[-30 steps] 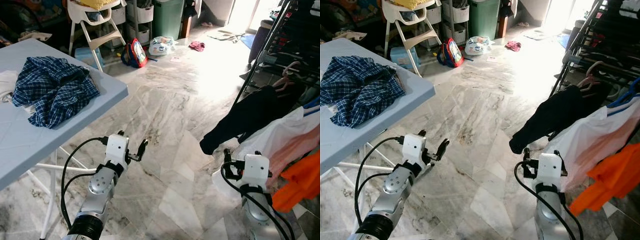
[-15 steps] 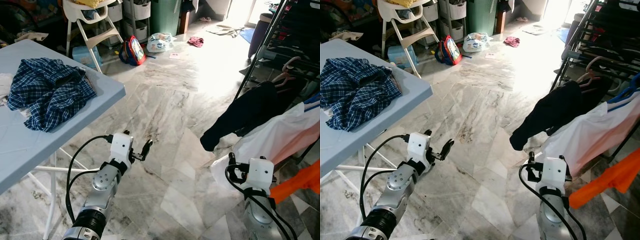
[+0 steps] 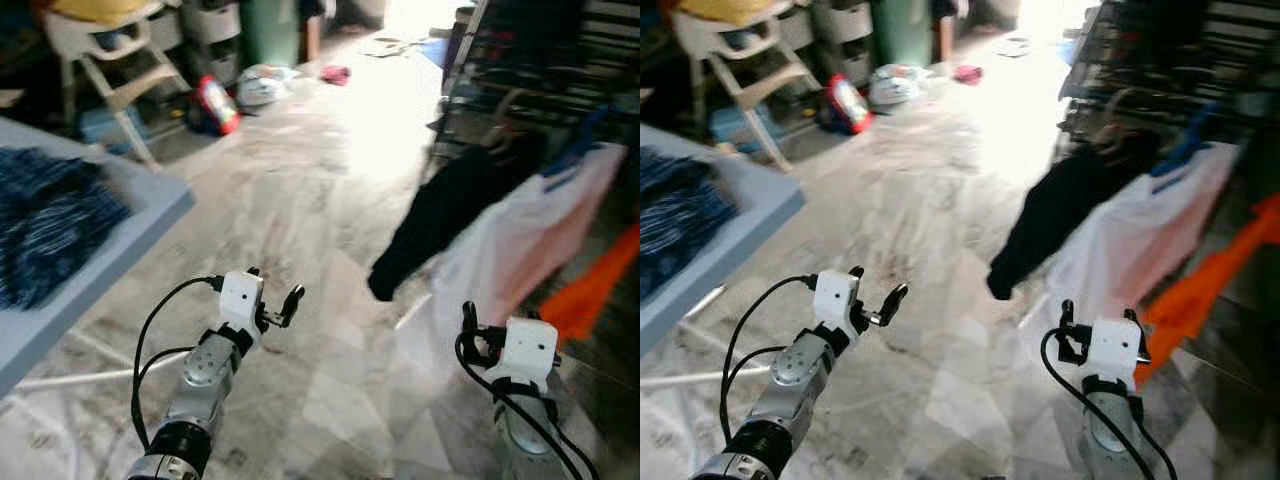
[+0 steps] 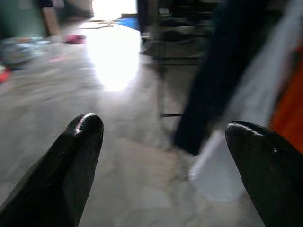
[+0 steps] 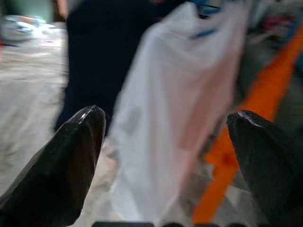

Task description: Hang hanger

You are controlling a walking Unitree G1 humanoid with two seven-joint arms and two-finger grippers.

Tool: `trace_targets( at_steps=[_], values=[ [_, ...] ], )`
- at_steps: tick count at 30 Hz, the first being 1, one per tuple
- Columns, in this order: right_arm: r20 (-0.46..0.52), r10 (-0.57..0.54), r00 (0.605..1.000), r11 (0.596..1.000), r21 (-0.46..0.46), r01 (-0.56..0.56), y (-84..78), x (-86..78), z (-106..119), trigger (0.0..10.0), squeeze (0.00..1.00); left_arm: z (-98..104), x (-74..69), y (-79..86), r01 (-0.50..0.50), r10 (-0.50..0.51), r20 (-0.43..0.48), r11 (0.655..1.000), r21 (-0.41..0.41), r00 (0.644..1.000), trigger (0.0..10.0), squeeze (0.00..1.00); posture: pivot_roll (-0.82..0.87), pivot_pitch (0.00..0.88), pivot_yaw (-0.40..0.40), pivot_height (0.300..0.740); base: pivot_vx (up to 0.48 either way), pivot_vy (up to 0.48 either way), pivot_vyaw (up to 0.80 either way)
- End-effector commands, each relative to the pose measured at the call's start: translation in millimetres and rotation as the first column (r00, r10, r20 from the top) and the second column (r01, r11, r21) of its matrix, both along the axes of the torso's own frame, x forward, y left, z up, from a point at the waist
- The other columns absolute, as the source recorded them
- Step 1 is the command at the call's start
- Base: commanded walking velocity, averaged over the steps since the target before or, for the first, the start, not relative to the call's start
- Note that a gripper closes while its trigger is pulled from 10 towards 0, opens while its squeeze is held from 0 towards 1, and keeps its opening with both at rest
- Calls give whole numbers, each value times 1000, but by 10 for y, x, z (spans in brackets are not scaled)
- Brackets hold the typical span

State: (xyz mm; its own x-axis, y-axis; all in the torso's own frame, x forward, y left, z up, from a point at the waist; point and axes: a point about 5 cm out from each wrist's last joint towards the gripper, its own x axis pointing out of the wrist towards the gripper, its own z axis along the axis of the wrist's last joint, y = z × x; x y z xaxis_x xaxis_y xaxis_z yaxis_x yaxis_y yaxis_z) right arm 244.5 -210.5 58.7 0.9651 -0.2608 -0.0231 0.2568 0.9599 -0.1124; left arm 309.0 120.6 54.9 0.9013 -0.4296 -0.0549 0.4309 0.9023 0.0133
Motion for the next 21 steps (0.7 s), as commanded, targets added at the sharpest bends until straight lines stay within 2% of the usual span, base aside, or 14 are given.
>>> trace_targets(
  at_steps=[1, 7, 18, 21],
  values=[
    [2, -9, 1000, 1000, 0, 9, -6, 2, 21, 10000, 0, 2, 11, 17, 3, -3, 0, 1000, 9, 1000, 10000, 0, -99, 158, 44, 740, 274, 0, -800],
    [0, -13, 1000, 1000, -5, 13, -24, 7, 25, 10000, 0, -10, 3, 2, 11, -11, -2, 1000, 7, 1000, 10000, 0, -96, 162, 42, 740, 276, 0, -800],
    [2, -13, 1000, 1000, -10, 13, -33, 4, 42, 10000, 0, -20, 6, -27, 17, -17, -6, 1000, 6, 1000, 10000, 0, -108, 164, 38, 740, 269, 275, -800],
    [5, -12, 1000, 1000, -10, 12, -33, -3, 46, 10000, 0, -23, 4, -39, 22, -22, -7, 1000, 5, 1000, 10000, 0, -110, 168, 38, 740, 273, 304, -379]
  ],
)
